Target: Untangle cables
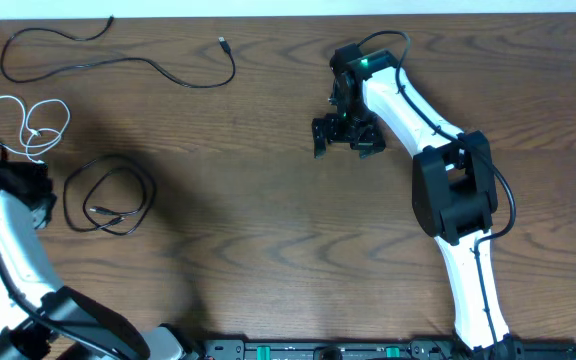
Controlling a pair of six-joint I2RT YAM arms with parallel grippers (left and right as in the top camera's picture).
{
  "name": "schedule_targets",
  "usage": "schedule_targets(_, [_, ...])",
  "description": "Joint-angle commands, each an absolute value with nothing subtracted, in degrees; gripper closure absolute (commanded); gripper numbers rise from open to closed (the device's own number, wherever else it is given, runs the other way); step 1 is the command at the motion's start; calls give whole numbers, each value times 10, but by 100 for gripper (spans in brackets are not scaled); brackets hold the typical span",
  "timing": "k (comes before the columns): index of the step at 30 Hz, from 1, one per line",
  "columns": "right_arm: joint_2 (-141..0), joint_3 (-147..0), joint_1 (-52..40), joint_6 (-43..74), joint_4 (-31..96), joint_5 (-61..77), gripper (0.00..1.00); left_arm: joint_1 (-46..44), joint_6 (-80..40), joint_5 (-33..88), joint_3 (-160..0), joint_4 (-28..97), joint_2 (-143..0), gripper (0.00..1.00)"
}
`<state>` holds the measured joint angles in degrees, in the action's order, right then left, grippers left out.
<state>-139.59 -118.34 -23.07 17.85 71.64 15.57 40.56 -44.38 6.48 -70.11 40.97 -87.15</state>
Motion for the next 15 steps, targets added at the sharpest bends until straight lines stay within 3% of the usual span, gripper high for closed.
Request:
schedule_targets(1, [-1400,-1181,-237,182,713,160,1,383,-403,97,-714,407,-871,92])
schedule_targets(4, [-1400,-1181,-237,182,713,160,1,371,-343,196,-714,385,-870,83])
schedule_targets(7, [-1400,-1181,-237,182,713,160,1,358,-292,287,-714,374,-870,54])
schedule_targets(9, [-1400,-1181,-237,182,713,160,1,343,-288,288,-714,394,-870,45])
schedule_targets(13, [-1400,-1181,-237,182,713,160,1,295,-262,212,-712,448,-878,48])
schedule_targets(15, [-1400,-1181,-237,182,713,160,1,267,-261,161,-705,463,-885,61])
